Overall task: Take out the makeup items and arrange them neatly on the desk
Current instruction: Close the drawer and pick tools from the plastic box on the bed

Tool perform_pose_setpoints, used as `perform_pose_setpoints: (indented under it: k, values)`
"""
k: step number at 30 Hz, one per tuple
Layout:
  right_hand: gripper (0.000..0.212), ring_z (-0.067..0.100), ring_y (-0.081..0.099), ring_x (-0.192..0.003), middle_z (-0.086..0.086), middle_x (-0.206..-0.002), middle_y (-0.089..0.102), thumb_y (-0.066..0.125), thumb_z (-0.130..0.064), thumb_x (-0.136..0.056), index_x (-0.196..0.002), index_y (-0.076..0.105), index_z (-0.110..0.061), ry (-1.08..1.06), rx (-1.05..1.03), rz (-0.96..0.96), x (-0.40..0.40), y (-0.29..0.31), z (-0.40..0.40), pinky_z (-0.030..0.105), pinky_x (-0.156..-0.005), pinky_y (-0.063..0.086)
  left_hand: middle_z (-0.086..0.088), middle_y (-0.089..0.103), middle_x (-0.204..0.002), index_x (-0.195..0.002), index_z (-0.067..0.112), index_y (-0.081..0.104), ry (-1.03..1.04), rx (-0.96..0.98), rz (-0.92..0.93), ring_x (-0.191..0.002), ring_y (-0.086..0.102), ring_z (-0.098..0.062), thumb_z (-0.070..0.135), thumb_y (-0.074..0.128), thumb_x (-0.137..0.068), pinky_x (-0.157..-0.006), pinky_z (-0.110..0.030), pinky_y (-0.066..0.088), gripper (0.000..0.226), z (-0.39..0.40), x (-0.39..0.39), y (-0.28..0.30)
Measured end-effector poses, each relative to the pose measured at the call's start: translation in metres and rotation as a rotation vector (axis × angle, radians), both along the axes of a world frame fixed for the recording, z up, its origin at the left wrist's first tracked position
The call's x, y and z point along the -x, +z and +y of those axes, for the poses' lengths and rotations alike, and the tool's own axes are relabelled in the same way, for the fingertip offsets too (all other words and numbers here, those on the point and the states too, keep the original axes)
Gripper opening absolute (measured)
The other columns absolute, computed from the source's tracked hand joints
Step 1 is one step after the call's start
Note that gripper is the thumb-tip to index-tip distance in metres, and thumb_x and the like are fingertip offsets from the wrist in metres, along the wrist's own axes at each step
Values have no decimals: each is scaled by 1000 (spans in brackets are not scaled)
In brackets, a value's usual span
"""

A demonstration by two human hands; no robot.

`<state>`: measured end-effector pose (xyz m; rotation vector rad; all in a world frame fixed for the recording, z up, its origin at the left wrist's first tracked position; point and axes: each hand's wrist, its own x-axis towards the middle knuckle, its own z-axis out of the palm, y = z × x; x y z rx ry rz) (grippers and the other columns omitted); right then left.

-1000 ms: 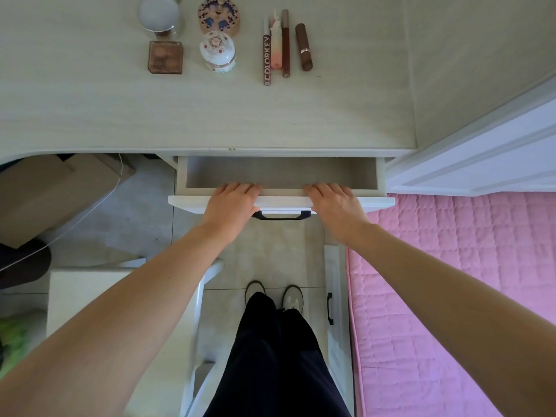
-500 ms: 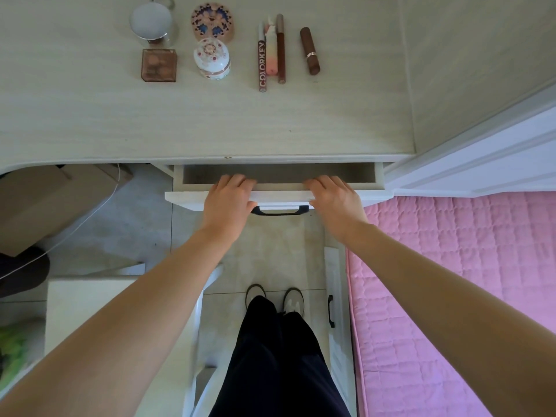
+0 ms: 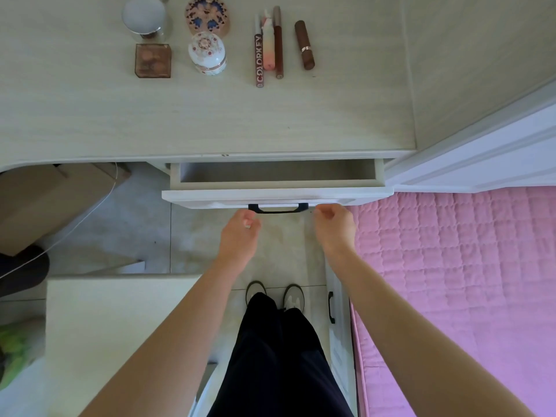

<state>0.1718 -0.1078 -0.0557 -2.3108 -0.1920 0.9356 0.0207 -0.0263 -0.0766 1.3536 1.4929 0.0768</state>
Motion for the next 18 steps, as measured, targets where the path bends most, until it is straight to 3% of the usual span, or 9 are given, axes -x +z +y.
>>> perform_pose_setpoints:
  k: [3,5,8,13,16,18]
  values:
    - [18,20,61,-80,4,-89,64,53,-10,-92,-106,62,-7,-441,-9,522,-5,-10,13,32,-70,55,-5,55,-90,-100,14,53,304,327,-173,-78,56,-22,8,46,-96,-73,-34,50,11,10,-11,-3]
    - [14,25,63,-82,10,-92,62,48,-3,-94,-105,56,-4,-594,-79,707,-9,-13,20,38,-69,55,-7,56,-94,-103,7,52,544,535,-308,-86,59,-24,-1,38,-98,-75,-32,49,17,17,-17,-7]
    - [11,35,61,-101,16,-97,58,43,-1,-97,-104,50,-4,-683,-150,806,-13,-18,30,45,-75,52,-17,61,-110,-116,-1,50,805,660,-408,-101,63,-33,1,42,-99,-87,-40,52,19,27,-23,-15]
    - [8,42,55,-114,21,-115,57,44,1,-96,-92,51,0,-725,-232,911,-17,-28,42,53,-80,49,-17,57,-84,-91,-2,54,932,692,-534,-72,61,-26,0,47,-97,-94,-49,50,9,33,-30,-24]
    - [15,39,54,-116,19,-109,58,50,6,-91,-104,52,2,-731,-269,939,-20,-34,42,53,-95,47,-18,56,-82,-86,-2,54,968,732,-610,-73,60,-28,-3,47,-95,-86,-51,53,12,34,-29,-24]
    - [8,37,53,-118,20,-113,59,52,5,-90,-96,52,1,-733,-284,958,-22,-36,43,53,-101,44,-17,54,-82,-86,-1,53,953,740,-637,-81,55,-27,-4,45,-95,-82,-50,54,12,37,-29,-22]
